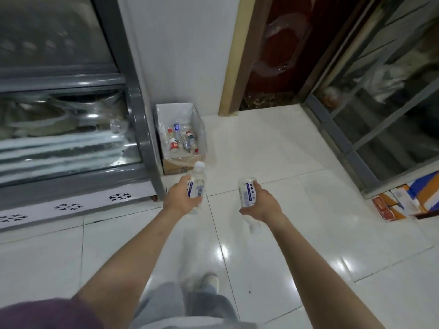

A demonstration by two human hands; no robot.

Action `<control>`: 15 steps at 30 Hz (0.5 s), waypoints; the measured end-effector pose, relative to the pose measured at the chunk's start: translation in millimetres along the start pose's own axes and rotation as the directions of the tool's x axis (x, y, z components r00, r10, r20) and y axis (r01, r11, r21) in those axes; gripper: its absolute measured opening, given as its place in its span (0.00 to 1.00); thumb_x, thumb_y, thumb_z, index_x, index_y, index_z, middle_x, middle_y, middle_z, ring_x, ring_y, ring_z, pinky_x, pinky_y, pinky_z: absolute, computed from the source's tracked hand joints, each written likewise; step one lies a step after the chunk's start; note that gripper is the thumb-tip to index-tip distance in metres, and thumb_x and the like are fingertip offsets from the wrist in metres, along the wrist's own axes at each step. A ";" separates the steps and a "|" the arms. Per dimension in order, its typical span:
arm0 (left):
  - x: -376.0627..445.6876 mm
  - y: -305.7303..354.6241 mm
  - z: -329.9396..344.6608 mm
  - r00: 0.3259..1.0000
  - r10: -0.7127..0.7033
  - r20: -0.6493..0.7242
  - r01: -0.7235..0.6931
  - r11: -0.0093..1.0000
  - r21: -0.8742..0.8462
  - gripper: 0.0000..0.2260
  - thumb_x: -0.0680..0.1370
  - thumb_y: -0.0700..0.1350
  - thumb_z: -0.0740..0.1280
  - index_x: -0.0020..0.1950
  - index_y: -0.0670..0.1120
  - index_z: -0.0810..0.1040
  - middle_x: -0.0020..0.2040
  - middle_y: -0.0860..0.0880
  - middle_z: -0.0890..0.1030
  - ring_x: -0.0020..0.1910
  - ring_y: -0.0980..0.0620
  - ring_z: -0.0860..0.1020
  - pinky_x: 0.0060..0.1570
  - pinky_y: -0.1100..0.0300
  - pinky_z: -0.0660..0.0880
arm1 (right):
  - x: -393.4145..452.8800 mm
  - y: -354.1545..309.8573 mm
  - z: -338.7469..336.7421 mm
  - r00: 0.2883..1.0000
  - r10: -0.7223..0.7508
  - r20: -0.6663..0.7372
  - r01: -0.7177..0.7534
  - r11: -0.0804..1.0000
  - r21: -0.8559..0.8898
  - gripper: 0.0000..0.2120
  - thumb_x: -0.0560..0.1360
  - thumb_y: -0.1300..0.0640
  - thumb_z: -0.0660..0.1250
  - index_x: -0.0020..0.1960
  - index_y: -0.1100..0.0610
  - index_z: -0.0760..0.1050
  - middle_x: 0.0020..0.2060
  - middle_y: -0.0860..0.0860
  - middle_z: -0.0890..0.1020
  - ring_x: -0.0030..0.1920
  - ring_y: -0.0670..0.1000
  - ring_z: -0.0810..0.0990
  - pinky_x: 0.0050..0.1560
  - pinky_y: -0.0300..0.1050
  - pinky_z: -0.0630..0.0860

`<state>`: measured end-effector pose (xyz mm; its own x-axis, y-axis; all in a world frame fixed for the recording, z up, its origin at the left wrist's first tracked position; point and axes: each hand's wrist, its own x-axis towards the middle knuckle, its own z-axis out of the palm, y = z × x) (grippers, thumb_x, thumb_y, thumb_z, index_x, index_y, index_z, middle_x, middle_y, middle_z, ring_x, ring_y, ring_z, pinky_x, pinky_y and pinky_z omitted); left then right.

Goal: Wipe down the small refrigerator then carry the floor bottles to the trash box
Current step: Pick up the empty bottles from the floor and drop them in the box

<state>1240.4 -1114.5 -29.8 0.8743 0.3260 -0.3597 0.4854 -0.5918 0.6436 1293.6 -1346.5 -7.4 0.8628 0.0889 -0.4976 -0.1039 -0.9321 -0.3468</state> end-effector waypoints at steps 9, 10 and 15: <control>63.0 20.3 -8.2 0.988 -0.133 -0.074 0.130 0.991 -0.043 0.31 0.69 0.49 0.73 0.69 0.52 0.65 0.53 0.46 0.77 0.47 0.49 0.73 0.44 0.58 0.71 | 105.3 -37.5 -35.8 0.986 -0.139 0.089 0.143 0.988 -0.050 0.49 0.62 0.46 0.75 0.75 0.49 0.51 0.59 0.52 0.75 0.58 0.54 0.75 0.54 0.46 0.73; 71.2 21.2 -12.4 0.987 -0.140 -0.082 0.137 0.990 -0.042 0.31 0.69 0.49 0.73 0.70 0.53 0.65 0.52 0.46 0.77 0.47 0.49 0.74 0.44 0.59 0.71 | 115.8 -44.1 -38.5 0.984 -0.148 0.098 0.154 0.987 -0.055 0.49 0.63 0.47 0.75 0.75 0.49 0.51 0.59 0.52 0.75 0.57 0.54 0.75 0.53 0.45 0.72; 119.8 28.0 -37.0 0.980 -0.161 -0.114 0.147 0.982 -0.119 0.30 0.69 0.47 0.73 0.68 0.53 0.67 0.47 0.48 0.76 0.45 0.46 0.77 0.44 0.55 0.77 | 165.7 -79.5 -54.3 0.975 -0.191 0.113 0.201 0.976 -0.079 0.50 0.63 0.47 0.75 0.76 0.49 0.50 0.58 0.52 0.75 0.57 0.54 0.75 0.54 0.46 0.73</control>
<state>1358.9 -1064.8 -29.8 0.7793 0.4990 -0.3791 0.6058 -0.4451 0.6595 1471.7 -1276.7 -19.1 0.8054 0.3047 -0.5084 0.1106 -0.9199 -0.3762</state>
